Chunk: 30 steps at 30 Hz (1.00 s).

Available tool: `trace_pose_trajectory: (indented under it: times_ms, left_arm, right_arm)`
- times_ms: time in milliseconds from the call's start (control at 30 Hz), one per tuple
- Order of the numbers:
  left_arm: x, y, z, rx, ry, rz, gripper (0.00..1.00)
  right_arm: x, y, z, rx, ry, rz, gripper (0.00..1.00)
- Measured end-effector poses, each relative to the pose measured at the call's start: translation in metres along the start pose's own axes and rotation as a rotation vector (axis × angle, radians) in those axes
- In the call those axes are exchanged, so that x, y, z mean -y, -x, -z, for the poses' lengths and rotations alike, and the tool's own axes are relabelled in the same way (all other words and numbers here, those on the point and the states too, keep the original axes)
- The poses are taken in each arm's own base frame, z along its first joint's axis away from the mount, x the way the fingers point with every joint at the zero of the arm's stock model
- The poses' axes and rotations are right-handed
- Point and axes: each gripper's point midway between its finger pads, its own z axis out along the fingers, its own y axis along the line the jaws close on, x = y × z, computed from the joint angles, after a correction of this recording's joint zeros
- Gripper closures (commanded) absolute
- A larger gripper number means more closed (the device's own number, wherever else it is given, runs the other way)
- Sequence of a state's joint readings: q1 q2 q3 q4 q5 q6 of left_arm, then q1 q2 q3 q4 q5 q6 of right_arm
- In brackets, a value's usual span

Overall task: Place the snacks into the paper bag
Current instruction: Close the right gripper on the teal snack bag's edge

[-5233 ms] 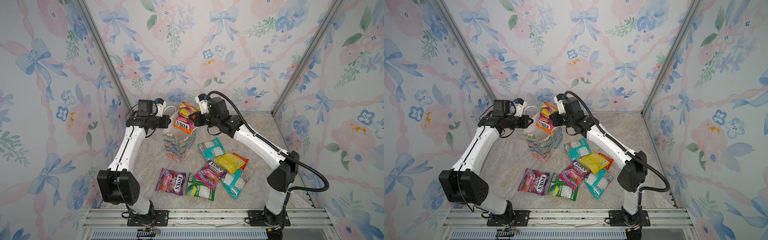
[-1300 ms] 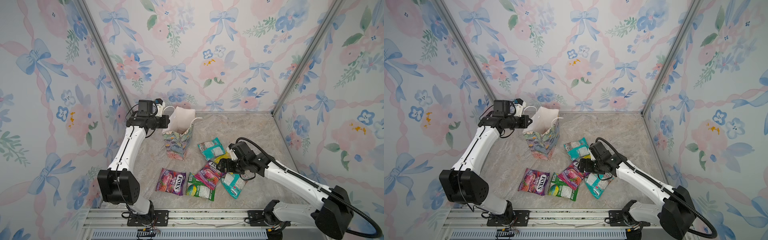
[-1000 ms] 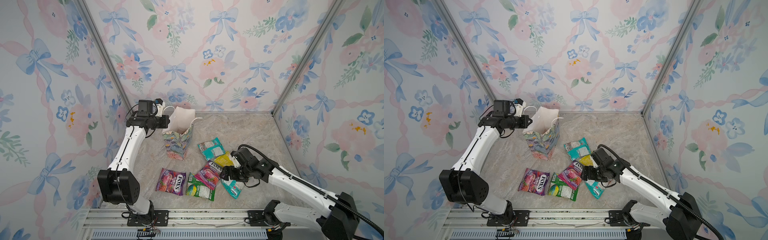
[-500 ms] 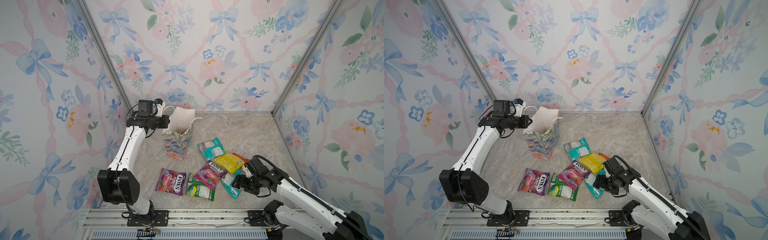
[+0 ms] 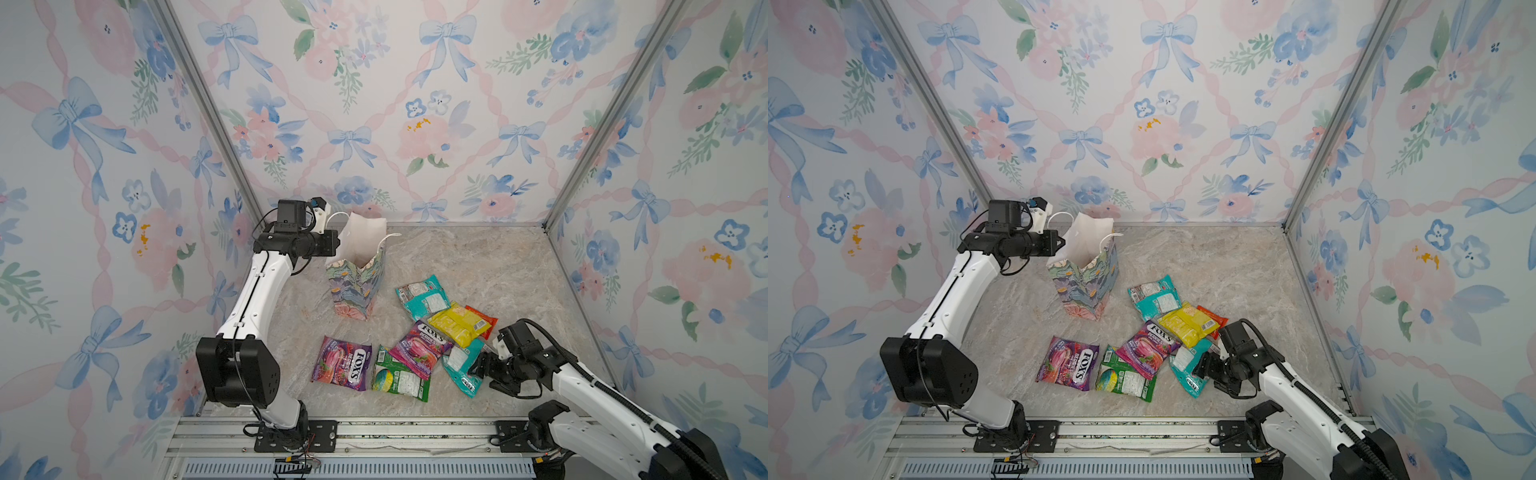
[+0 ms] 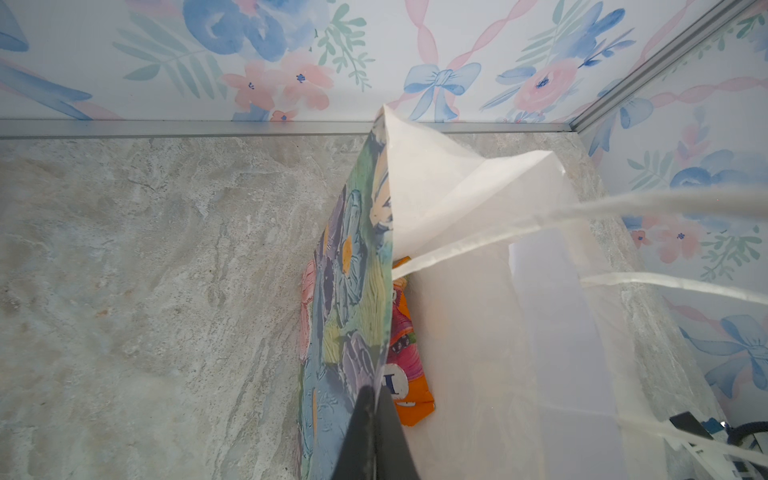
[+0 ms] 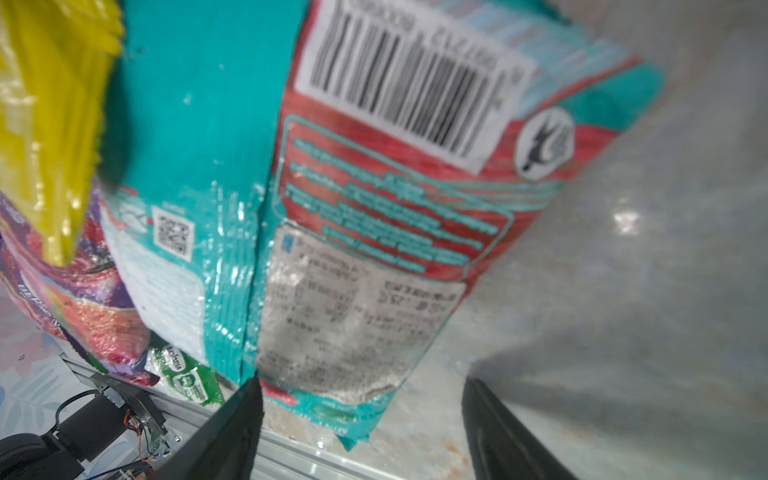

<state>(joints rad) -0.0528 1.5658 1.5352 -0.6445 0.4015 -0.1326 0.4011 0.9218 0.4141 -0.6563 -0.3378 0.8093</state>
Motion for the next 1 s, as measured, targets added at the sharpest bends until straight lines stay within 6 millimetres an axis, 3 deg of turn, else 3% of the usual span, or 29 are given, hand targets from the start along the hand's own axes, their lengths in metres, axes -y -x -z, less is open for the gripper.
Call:
trace_pose_trajectory:
  times_ms: [433,867,1000]
  left_arm:
    - [0.000,0.000,0.000,0.000,0.000,0.000,1.00]
    - [0.000,0.000,0.000,0.000,0.000,0.000,1.00]
    - [0.000,0.000,0.000,0.000,0.000,0.000,1.00]
  right_arm:
    - [-0.010,0.028,-0.007,0.089,0.085,-0.034,0.50]
    - [-0.023,0.038,-0.006,0.117,0.137,-0.005,0.98]
    - [-0.026,0.039,0.005,0.139,0.137,0.009,1.00]
